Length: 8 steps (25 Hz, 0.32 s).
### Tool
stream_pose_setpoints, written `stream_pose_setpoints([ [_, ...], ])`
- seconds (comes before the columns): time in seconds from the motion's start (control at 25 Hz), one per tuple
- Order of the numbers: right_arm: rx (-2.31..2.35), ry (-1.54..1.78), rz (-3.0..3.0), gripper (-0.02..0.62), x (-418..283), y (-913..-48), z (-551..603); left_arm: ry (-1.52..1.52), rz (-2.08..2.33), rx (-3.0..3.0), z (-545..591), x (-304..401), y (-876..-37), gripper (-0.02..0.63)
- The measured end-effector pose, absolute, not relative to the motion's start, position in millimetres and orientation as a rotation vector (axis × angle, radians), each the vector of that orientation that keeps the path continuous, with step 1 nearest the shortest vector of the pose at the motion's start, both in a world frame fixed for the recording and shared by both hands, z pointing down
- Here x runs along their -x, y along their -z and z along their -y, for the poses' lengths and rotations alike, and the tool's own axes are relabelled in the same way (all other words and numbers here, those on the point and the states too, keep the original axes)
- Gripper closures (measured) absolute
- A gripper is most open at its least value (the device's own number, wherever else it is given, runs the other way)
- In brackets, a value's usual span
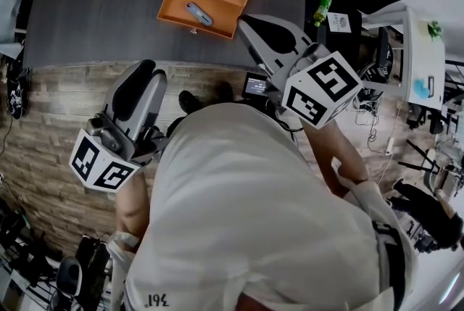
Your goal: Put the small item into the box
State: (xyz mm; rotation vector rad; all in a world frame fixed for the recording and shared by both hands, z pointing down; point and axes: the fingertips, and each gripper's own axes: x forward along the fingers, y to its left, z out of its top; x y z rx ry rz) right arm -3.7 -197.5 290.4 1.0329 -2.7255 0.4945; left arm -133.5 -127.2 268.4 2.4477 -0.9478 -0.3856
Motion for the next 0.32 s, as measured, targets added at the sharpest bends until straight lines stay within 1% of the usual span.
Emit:
stream_pose_setpoints([
  [0.32,-1.033,-0.501,2.718,0.583,4.2,-293.1,197.5,0.377,0.928,-2.450,128.5,131.5,-269.7,0.497],
])
